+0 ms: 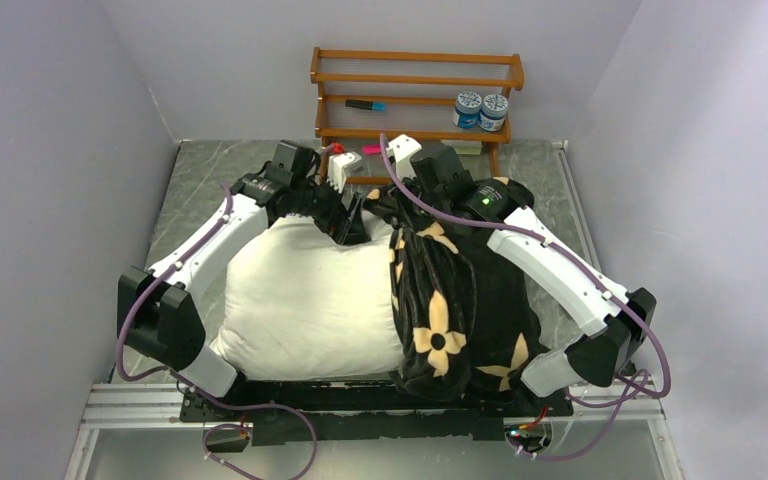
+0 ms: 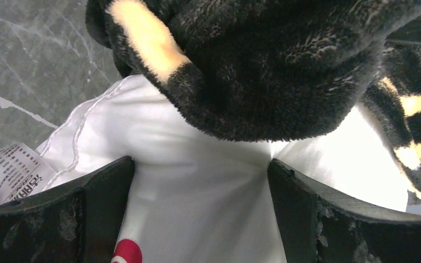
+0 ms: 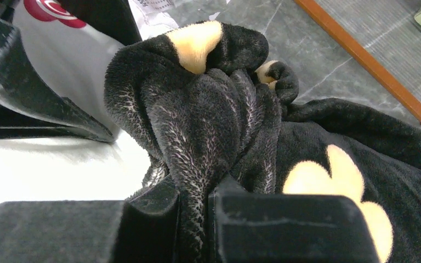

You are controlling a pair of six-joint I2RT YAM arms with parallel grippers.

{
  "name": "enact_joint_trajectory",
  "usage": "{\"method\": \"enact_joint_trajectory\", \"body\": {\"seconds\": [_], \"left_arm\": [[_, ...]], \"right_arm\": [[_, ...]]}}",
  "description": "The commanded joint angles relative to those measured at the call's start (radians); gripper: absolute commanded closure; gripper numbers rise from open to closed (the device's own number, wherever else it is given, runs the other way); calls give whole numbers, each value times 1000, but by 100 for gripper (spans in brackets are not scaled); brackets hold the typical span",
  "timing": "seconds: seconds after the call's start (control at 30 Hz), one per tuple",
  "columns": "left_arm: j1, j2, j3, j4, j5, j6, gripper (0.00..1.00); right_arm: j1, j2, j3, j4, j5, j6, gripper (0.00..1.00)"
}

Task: Remove the pillowcase from the pillow
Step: Remove the pillow from the pillowcase.

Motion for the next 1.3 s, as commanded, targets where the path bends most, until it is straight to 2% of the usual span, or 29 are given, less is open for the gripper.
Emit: {"method": "enact_joint_trajectory", "body": {"seconds": [0.0,0.1,0.13,0.17,0.23,0.3,0.63,0.77,1.27], "left_arm": [[-62,-21,-34,-39,74,50,5],[-76,-21,-39,-33,66,39,15],[-75,-23,-32,-35,57,37,25],[-76,-27,-25,-40,45,36,36],[-75,-37,-7,-51,16,36,71],[-75,-50,9,-64,-27,35,93],[-24,-166,37,-132,-312,-42,95],[-13,-225,45,-182,-384,-51,95],[31,-390,-13,-325,-648,-120,95]], "right_arm": [[2,-63,40,160,-4,12,100],[2,-61,41,163,13,10,100],[2,-62,40,163,26,9,100],[2,-64,38,161,43,6,100],[2,-67,36,156,84,-2,100],[1,-70,36,151,134,-3,100],[-51,-64,77,117,294,-47,100],[-82,-54,97,107,337,-53,100],[-247,46,284,70,312,-54,100]]}}
